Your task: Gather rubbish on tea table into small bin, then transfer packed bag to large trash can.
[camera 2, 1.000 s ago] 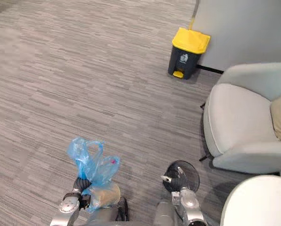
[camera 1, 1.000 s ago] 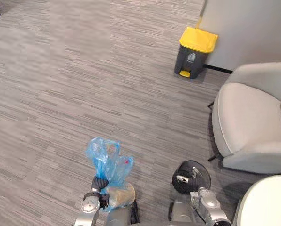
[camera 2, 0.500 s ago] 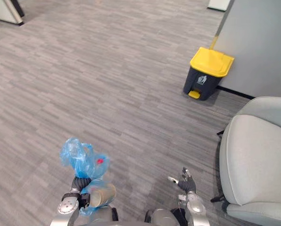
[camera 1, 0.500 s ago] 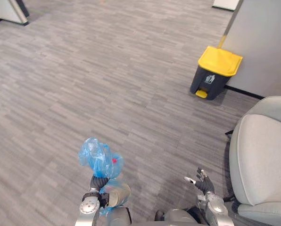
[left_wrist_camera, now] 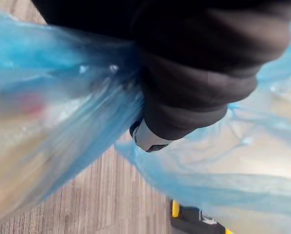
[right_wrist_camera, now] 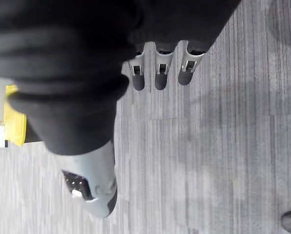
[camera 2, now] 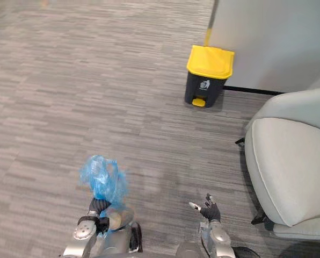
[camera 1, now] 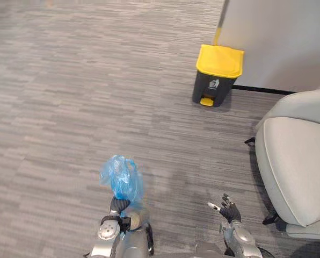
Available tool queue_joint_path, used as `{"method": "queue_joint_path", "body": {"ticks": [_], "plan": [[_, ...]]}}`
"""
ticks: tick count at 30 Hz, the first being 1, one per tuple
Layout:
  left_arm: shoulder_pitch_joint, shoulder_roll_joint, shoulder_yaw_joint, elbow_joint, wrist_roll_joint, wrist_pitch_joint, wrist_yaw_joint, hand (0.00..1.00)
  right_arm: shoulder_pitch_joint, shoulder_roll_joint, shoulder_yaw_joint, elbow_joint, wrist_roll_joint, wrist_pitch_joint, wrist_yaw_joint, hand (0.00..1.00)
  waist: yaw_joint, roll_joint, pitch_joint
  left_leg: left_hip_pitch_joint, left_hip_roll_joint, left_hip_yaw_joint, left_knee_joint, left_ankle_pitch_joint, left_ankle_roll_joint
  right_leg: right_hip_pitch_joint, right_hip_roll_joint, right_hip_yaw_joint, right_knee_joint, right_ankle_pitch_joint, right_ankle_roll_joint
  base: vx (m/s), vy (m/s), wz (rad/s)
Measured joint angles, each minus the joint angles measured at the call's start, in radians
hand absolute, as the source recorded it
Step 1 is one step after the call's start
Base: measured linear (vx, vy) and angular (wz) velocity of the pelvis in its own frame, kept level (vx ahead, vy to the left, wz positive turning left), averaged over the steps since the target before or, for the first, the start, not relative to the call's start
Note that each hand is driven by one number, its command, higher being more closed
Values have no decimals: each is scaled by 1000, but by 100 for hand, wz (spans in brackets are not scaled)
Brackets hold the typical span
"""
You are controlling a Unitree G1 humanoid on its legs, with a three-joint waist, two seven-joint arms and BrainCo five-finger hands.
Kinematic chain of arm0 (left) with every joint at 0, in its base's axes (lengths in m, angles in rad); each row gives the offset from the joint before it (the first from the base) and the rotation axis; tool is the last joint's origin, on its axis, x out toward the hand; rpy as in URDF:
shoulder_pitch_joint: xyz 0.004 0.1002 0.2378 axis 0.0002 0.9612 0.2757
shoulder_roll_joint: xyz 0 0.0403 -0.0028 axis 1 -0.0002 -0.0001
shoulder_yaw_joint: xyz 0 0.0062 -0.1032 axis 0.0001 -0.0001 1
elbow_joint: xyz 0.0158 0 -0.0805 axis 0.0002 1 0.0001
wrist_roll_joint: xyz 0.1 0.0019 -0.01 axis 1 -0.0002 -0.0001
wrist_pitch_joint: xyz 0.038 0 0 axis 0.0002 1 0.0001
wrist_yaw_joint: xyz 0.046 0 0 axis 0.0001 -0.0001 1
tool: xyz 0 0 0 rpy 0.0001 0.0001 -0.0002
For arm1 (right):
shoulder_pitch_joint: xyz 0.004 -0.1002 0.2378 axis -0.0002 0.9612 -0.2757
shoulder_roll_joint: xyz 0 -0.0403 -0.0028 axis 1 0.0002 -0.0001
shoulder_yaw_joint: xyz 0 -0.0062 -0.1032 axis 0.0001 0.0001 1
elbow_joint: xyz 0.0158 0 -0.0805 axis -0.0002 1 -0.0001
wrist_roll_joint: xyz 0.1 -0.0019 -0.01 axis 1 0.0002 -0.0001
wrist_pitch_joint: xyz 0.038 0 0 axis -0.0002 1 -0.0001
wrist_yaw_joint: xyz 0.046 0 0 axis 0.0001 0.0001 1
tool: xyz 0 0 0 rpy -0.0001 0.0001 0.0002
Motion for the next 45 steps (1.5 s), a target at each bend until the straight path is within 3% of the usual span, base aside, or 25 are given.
{"method": "queue_joint_path", "body": {"ticks": [1, 3, 5, 6, 7, 8, 10, 12, 13, 14, 16, 19, 21, 23, 24, 25, 27, 30, 33, 34, 37, 39, 40, 41, 45], "plan": [[1, 6, 0, -1, 0, 2, 3, 100, -2, 0, 1, -1, -15, 0, 0, 0, -8, 4, 3, 56, 14, 18, -28, -11, -10, -59, 2, -69, 4, -26, -40, 518, -80, -16], [-3, 14, 6, -1, -2, 2, 5, 100, -11, -10, 30, -4, -25, 0, -2, 0, -14, 13, 9, 127, 39, 40, -62, -20, -34, -153, 8, -175, -80, -39, -66, 526, -144, -23], [-8, 37, 12, 2, -4, 1, 12, 100, -23, -13, 57, 1, -30, 0, -2, 0, -23, -2, 1, 179, 50, 40, -85, -35, -66, -208, 34, -262, -325, 26, -98, 530, -174, -4], [-22, 38, 11, 25, -6, 3, 13, 100, -29, -33, 72, 22, -40, -2, -5, 0, -42, 0, 1, 208, 58, 13, -96, -54, -105, -188, 58, -292, -413, 159, -191, 548, -144, -15], [-39, 27, 8, 40, -5, 4, 11, 100, -60, -51, 70, 43, -53, 1, -9, 0, -34, 33, 4, 205, 86, -16, -105, -39, -100, -181, 96, -295, -429, 154, -206, 526, -128, -24], [-48, 27, 9, 48, -5, 3, 11, 100, -71, -55, 63, 42, -55, 1, -9, 0, -36, 37, 9, 207, 85, -21, -113, -18, -102, -182, 102, -296, -429, 143, -217, 470, -121, -38], [-81, 20, 8, 60, -5, 4, 9, 100, -79, -68, 50, 42, -55, 2, -10, 0, -47, 45, 12, 226, 83, -29, -118, 54, -135, -165, 101, -300, -418, 101, -213, 464, -134, 2], [-96, -9, 13, 60, -5, 2, 5, 100, -55, -73, 33, 50, -55, 6, -9, 0, -51, 59, 22, 221, 112, -82, 63, 149, -158, -25, 123, -327, -486, 69, -208, 499, -152, 6], [-80, -21, 14, 47, -5, 0, -5, 100, -36, -67, 38, 42, -54, 7, -9, 0, -41, 59, 23, 164, 138, -98, 258, 279, -164, 72, 139, -308, -556, 70, -209, 375, -70, -41], [-62, -32, 13, 39, -5, -6, -9, 100, -36, -56, 38, 28, -54, 7, -10, 0, -31, 61, 22, 95, 163, -90, 427, 224, -146, 135, 155, -283, -613, 69, -209, 407, -26, -59], [-41, -39, 15, 25, -6, -7, -9, 100, -48, -55, 37, 22, -53, 7, -9, 0, -16, 71, 14, -29, 183, -63, 549, 139, -99, 187, 174, -224, -680, 67, -213, 327, 69, -81], [-24, -48, 47, 24, -7, -5, -9, 100, -59, -42, 30, 34, -53, 13, -10, 0, 9, 61, 21, -156, 156, -54, 428, 86, -53, 259, 165, -148, -748, 68, -210, 307, 170, -79], [-24, -47, 55, 24, -12, -3, -8, 100, -62, -36, 28, 40, -53, 16, -11, 0, 21, 56, 26, -192, 112, -70, 258, 88, -59, 305, 137, -118, -780, 65, -170, 342, 275, -56], [-25, -57, 52, 30, -12, -3, -8, 100, -68, -53, 25, 42, -53, 15, -12, 0, 18, 72, 22, -191, 75, -93, -37, 161, -93, 322, 118, -97, -783, 34, -109, 335, 344, -44], [-27, -60, 54, 47, -13, -3, -8, 100, -76, -59, 22, 57, -54, 15, -13, 0, 22, 78, 27, -179, 70, -86, -66, 249, -26, 329, 118, -74, -780, 15, -79, 332, 347, -33], [-43, -52, 56, 69, -14, 2, -7, 100, -82, -43, 27, 72, -54, 21, -12, 0, 22, 42, 20, -173, 24, -59, -56, 202, -35, 333, 67, -70, -793, 13, -66, 332, 325, -29], [-45, -49, 69, 70, -13, 2, -7, 100, -82, -41, 27, 71, -54, 21, -12, 0, 30, 34, 16, -172, 1, -33, -9, 140, -5, 341, 31, -61, -781, 6, -53, 329, 262, -20], [-36, -46, 69, 72, -13, 4, -8, 100, -84, -39, 28, 67, -54, 21, -11, 0, 36, 34, 17, -127, -30, 2, 18, 65, 25, 290, -10, -15, -600, -13, -19, 375, 235, -24], [-14, -19, 33, 71, -13, 6, -6, 100, -79, -37, 31, 67, -61, 21, -10, 0, 29, 33, 16, -36, -47, 19, 9, 2, 54, 141, -31, 11, -214, 42, 84, 334, 63, -12], [-13, -18, 30, 71, -13, 8, -6, 100, -80, -36, 32, 66, -62, 21, -10, 0, 24, 33, 16, -21, -47, 19, 9, -9, 55, 110, -31, 2, -156, 27, 65, 443, -4, 4], [-9, -14, 30, 54, -13, 14, -3, 100, -78, -37, 34, 57, -63, 22, -10, 0, 11, 41, 21, 95, -25, 14, -39, -39, 41, -56, -3, -108, -55, -60, -54, 426, -106, 2], [-22, -11, 31, 50, -13, 13, -4, 100, -76, -38, 39, 57, -64, 22, -9, 0, 10, 47, 25, 155, 5, 10, -63, -39, 38, -133, 39, -173, -173, -57, -63, 487, -192, 13], [-28, 0, 32, 52, -14, 11, -4, 100, -72, -38, 40, 57, -64, 22, -10, 0, 5, 36, 20, 180, 10, -2, -64, -45, 6, -159, 59, -200, -343, 4, -86, 472, -198, 46], [-45, -11, 29, 80, -14, 12, -4, 100, -64, -53, 43, 71, -64, 24, -11, 0, -13, 55, 22, 205, 30, -56, -63, -76, -54, -140, 84, -231, -418, 137, -144, 465, -169, 43], [-83, -18, 19, 94, -13, 10, -8, 100, -77, -68, 25, 67, -64, 24, -14, 0, -22, 62, 17, 219, 43, -114, -133, 1, -95, -123, 102, -259, -414, 90, -178, 345, -129, 15]]}}
